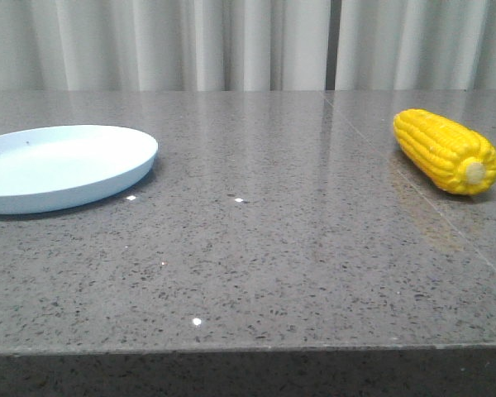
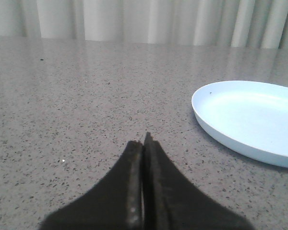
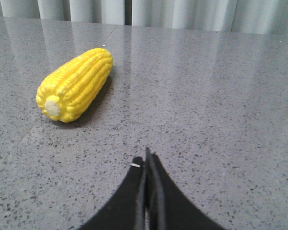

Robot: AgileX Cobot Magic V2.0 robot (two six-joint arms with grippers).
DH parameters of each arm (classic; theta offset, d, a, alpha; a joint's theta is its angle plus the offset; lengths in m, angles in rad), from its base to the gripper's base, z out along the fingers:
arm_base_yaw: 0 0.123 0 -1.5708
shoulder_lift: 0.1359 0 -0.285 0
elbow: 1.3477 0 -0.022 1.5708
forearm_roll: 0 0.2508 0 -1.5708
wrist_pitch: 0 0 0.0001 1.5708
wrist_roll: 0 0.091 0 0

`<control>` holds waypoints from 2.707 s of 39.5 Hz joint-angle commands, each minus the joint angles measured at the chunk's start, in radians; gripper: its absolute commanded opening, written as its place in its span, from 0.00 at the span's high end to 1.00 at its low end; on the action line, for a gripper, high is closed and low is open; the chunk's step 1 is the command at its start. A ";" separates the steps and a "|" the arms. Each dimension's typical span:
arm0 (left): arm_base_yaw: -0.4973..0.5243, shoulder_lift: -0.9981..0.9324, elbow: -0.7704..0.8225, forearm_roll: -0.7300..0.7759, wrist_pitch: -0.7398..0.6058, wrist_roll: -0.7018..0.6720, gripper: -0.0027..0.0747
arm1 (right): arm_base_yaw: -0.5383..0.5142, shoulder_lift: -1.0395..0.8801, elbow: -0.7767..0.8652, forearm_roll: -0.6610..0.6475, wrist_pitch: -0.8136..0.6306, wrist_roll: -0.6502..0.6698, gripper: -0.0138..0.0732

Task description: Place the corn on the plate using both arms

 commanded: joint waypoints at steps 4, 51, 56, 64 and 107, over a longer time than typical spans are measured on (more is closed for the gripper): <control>0.001 -0.022 0.005 -0.009 -0.082 0.000 0.99 | -0.004 -0.017 -0.004 0.002 -0.078 -0.009 0.97; -0.001 0.356 -0.516 0.213 -0.042 0.000 0.99 | -0.004 0.435 -0.659 0.090 0.151 -0.009 0.97; -0.001 0.368 -0.516 0.176 -0.044 0.000 0.98 | -0.004 0.460 -0.659 0.090 0.148 -0.009 0.90; -0.001 0.368 -0.516 0.075 -0.038 0.000 0.42 | -0.004 0.460 -0.659 0.090 0.152 -0.009 0.43; -0.243 1.281 -1.062 0.007 0.607 0.000 0.24 | -0.004 0.460 -0.659 0.090 0.155 -0.009 0.30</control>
